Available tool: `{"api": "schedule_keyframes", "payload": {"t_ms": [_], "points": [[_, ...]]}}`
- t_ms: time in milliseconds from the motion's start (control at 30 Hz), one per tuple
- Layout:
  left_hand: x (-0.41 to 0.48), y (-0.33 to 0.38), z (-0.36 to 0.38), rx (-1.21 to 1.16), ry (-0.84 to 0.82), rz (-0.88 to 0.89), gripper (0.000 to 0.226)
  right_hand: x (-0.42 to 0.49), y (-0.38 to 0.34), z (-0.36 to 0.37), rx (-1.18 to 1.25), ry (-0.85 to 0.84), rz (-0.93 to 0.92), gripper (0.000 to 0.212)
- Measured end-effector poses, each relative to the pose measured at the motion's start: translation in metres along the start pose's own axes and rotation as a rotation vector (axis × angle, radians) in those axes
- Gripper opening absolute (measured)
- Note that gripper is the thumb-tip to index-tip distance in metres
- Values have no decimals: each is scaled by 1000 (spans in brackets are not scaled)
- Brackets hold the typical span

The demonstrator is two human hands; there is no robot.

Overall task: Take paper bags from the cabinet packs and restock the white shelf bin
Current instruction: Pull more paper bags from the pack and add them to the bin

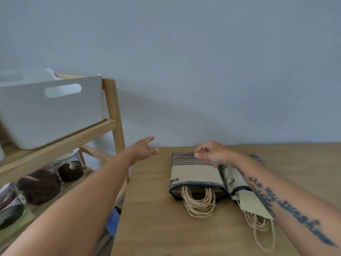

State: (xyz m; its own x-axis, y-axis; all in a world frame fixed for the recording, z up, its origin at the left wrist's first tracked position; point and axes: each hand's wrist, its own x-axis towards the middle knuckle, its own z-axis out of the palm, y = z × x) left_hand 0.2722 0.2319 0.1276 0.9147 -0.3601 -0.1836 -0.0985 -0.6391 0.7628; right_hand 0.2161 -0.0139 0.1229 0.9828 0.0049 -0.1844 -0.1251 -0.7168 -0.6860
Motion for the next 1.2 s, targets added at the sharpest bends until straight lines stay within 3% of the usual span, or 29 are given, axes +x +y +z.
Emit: {"api": "schedule_keyframes", "payload": {"t_ms": [133,267,433,567,800,1000,1100,1200], "points": [[13,-34,50,51,-80,-10,62,-3,63,41,-118,92,71,33],[33,-47,87,218,-118,98,57,-8,106,75,-96,250,91,22],[48,-43,133,309,-187,231,51,-16,121,113,90,513,53,19],[50,-53,160,376,-167,272,47,-20,121,130,183,680,183,17],[28,-79,189,408,83,206,45,-21,130,140,240,647,182,25],[6,-61,210,739,307,81,40,-24,132,131,249,648,154,24],[9,-51,205,754,392,137,37,-25,132,125,263,602,162,29],[30,-46,191,691,327,252,36,-25,128,124,212,542,195,42]]}}
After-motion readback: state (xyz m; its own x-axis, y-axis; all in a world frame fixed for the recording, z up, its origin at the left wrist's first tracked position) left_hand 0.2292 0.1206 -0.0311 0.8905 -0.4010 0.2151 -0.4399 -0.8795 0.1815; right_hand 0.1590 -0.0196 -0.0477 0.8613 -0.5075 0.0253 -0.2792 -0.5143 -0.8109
